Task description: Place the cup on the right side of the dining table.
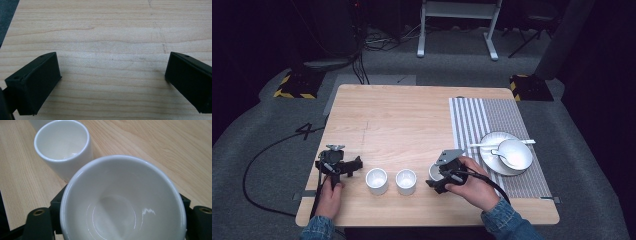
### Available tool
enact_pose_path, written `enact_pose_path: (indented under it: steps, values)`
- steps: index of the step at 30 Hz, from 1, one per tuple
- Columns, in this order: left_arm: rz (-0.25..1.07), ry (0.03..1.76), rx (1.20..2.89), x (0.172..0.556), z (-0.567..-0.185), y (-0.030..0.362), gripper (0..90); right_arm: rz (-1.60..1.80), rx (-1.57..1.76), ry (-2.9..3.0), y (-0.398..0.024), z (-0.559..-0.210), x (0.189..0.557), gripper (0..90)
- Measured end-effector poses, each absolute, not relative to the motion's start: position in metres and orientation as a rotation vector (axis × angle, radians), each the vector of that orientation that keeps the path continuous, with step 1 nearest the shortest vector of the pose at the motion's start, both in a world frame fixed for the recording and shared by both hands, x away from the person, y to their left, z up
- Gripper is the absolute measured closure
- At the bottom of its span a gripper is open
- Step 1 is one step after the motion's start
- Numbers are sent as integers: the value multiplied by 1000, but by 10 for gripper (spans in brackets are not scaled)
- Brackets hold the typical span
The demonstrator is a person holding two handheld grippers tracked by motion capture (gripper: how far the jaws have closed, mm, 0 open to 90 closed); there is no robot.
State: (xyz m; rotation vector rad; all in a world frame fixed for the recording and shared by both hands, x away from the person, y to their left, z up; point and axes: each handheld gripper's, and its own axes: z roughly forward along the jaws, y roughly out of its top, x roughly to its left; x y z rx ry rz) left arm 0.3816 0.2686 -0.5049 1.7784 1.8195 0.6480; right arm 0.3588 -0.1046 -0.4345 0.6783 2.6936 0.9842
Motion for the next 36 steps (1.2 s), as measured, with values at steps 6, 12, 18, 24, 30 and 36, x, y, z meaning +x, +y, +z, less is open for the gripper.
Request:
enact_pose_path:
  steps: [6, 12, 18, 24, 30, 36]
  values:
    - [648, 1819, 1778, 382, -505, 269, 1, 973, 682, 2688, -105, -420, 362, 268]
    - [648, 1819, 1778, 382, -505, 269, 1, 969, 672, 2688, -105, -408, 368, 268]
    - [649, 1820, 1778, 382, -505, 269, 1, 958, 665, 2674, -107, -394, 376, 268]
    - [649, 1820, 1778, 382, -505, 269, 1, 955, 683, 2668, -111, -383, 387, 269]
    - [649, 1820, 1778, 382, -505, 269, 1, 955, 692, 2656, -114, -370, 399, 269]
    - [648, 1820, 1778, 382, -505, 269, 1, 938, 692, 2640, -115, -354, 413, 269]
